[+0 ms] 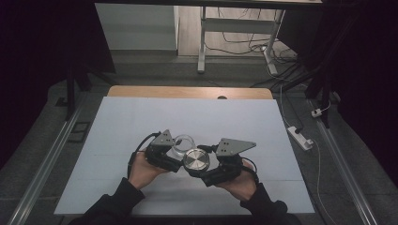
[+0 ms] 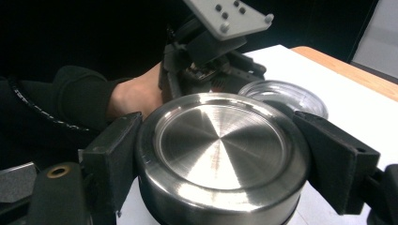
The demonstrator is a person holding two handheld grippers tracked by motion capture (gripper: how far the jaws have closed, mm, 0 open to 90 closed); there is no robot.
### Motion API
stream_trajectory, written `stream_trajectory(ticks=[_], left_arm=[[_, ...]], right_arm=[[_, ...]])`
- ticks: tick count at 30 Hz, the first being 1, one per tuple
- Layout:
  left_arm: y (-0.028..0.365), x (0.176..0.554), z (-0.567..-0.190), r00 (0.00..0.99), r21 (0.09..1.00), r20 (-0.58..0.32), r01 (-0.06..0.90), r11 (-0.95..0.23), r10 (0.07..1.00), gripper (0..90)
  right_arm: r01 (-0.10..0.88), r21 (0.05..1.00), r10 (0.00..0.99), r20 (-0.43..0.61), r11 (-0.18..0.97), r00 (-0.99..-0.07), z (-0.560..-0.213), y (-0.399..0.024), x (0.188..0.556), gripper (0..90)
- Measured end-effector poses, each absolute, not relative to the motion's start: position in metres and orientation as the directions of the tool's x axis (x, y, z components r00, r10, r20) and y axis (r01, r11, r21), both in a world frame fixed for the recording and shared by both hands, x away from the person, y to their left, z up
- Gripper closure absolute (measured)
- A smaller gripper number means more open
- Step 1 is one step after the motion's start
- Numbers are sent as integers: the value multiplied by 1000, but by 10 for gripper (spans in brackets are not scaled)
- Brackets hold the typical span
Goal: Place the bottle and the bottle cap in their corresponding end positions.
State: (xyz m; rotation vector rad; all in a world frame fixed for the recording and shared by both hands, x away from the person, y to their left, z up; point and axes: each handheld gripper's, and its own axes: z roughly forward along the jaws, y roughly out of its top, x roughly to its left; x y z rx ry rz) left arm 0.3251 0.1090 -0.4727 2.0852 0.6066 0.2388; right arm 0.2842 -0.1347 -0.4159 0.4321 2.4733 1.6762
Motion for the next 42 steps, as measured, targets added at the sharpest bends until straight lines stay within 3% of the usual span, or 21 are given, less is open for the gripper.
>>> stream_trajectory(ticks=[42], left_arm=[[93,391,-477,840,860,-29,297,-414,542,159]], right_arm=[[190,894,314,58,407,-948,-481,-135,293,192]])
